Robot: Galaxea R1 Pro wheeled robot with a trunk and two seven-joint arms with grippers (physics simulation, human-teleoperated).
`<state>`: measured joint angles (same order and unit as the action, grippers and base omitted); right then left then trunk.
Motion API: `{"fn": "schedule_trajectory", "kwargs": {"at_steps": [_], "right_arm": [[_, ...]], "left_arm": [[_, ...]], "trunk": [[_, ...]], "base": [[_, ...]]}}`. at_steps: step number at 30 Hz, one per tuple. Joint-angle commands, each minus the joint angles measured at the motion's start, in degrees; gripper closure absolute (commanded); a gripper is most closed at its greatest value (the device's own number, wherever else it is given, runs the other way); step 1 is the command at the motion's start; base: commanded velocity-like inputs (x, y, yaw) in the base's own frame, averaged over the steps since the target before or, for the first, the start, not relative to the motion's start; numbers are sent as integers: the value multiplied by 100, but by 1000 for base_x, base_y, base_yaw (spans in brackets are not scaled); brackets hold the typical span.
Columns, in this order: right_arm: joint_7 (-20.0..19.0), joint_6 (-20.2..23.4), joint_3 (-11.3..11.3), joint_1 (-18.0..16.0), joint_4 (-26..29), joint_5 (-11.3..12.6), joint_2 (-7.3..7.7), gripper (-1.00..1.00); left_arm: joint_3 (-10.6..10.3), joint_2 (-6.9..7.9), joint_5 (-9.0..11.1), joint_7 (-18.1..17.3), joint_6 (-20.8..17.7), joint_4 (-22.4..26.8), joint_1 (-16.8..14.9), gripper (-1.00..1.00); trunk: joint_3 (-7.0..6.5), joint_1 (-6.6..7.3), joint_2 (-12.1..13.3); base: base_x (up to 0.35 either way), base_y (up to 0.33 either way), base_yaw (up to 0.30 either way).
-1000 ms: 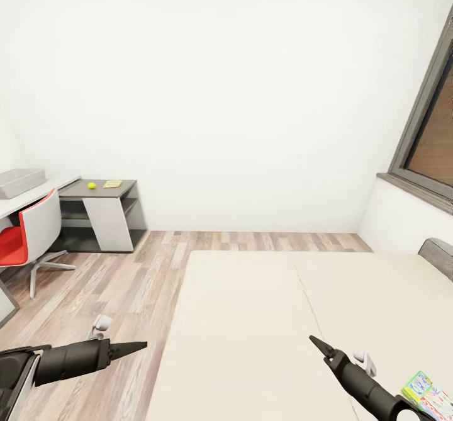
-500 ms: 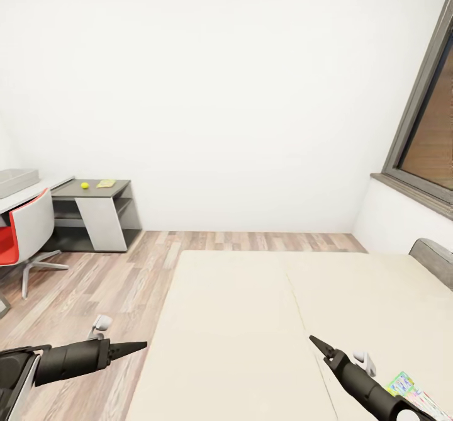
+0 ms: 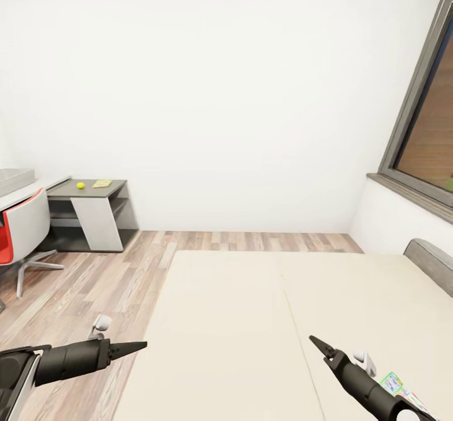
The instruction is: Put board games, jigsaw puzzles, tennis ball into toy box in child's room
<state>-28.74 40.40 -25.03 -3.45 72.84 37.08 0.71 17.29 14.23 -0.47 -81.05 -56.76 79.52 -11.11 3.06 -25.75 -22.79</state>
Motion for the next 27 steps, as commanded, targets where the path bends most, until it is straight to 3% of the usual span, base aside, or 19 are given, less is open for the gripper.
{"fn": "schedule_trajectory", "kwargs": {"at_steps": [1,15,27], "right_arm": [[-9,35,-11,-6,2,18,-1,-100],[-9,-81,-2,-6,2,27,-1,-100],[-9,-99,287,-6,1,6,6,-100]], "left_arm": [[2,1,-6,-25,-61,2,-5,-100],[2,1,-9,-25,-60,2,-5,-100],[2,1,-6,-25,-61,2,-5,-100]], "trunk": [[13,-4,-13],[13,-4,-13],[13,-4,-13]], "base": [[0,-27,0],[0,-6,0],[0,0,0]]}}
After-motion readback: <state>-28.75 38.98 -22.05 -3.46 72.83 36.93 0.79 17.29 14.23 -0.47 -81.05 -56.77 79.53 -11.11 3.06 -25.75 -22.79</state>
